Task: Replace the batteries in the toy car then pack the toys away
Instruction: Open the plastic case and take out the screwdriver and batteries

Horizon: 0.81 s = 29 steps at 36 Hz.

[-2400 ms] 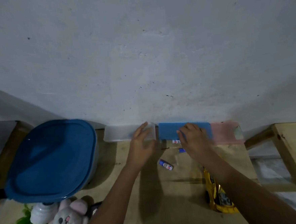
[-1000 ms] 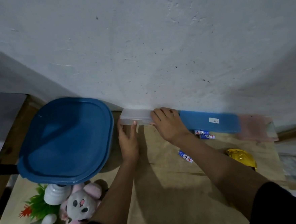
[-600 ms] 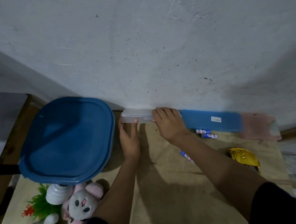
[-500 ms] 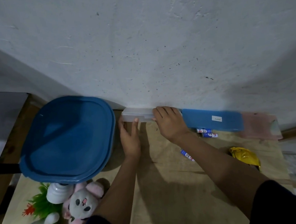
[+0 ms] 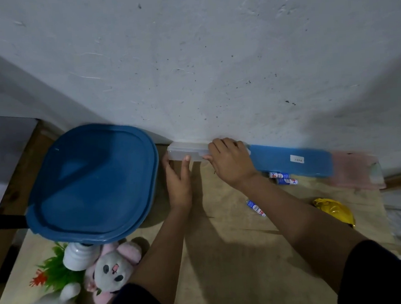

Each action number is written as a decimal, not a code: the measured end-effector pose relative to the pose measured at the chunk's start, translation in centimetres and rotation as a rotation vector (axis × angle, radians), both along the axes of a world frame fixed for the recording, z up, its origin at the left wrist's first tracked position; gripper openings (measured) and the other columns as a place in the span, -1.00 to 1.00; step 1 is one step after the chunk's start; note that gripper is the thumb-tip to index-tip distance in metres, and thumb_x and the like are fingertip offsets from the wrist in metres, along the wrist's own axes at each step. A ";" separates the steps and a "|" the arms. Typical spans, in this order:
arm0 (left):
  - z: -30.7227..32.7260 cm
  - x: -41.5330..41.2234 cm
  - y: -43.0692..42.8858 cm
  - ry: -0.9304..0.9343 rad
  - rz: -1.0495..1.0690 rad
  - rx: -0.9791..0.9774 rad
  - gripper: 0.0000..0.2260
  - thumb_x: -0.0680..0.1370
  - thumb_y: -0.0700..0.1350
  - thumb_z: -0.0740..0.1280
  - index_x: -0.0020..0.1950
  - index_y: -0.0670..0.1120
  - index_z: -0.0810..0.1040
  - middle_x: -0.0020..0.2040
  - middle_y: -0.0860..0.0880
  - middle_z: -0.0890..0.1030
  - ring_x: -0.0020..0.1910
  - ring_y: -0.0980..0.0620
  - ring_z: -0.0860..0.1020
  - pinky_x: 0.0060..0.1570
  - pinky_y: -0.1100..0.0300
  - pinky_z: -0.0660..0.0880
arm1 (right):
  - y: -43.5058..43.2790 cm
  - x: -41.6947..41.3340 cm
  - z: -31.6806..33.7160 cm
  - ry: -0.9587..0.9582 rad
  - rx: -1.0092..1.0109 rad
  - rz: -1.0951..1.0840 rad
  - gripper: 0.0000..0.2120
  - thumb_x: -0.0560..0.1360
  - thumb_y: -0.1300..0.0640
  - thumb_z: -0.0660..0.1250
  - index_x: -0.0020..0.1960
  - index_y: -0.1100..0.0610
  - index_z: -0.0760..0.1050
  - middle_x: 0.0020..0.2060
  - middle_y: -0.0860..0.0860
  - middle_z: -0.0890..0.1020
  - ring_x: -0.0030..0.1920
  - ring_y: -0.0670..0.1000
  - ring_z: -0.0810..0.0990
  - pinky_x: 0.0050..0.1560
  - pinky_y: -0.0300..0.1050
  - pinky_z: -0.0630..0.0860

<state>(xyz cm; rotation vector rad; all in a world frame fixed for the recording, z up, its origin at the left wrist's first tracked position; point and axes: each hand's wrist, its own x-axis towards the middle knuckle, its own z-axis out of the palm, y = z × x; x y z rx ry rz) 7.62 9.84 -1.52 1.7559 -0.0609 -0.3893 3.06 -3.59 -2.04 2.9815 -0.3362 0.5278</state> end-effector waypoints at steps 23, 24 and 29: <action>0.7 -1.1 2.2 -0.005 -0.124 0.015 -0.43 0.60 -0.03 0.23 0.54 0.08 0.03 0.54 0.09 0.12 0.43 0.26 0.10 0.39 0.21 0.12 | -0.6 0.5 3.9 -0.030 0.468 0.076 -0.64 0.52 0.02 0.24 0.16 0.25 0.51 -0.01 0.19 0.65 -0.03 0.18 0.63 -0.11 -0.01 0.56; 0.7 -1.2 2.4 0.012 -0.119 0.027 -0.42 0.60 -0.01 0.23 0.54 0.08 0.03 0.54 0.09 0.13 0.44 0.24 0.09 0.39 0.20 0.11 | -0.6 0.5 4.1 -0.043 0.452 0.090 -0.69 0.50 0.06 0.26 0.13 0.25 0.53 -0.06 0.18 0.66 -0.09 0.17 0.65 -0.16 -0.04 0.57; 1.2 -1.6 2.6 0.047 -0.063 0.087 -0.39 0.54 0.04 0.32 0.53 0.02 0.14 0.48 0.02 0.28 0.42 0.12 0.23 0.29 0.23 0.18 | -0.4 0.3 4.4 -0.126 0.314 0.104 -0.87 0.41 0.25 0.35 -0.06 0.18 0.61 -0.17 0.08 0.65 -0.23 0.10 0.62 -0.27 -0.14 0.52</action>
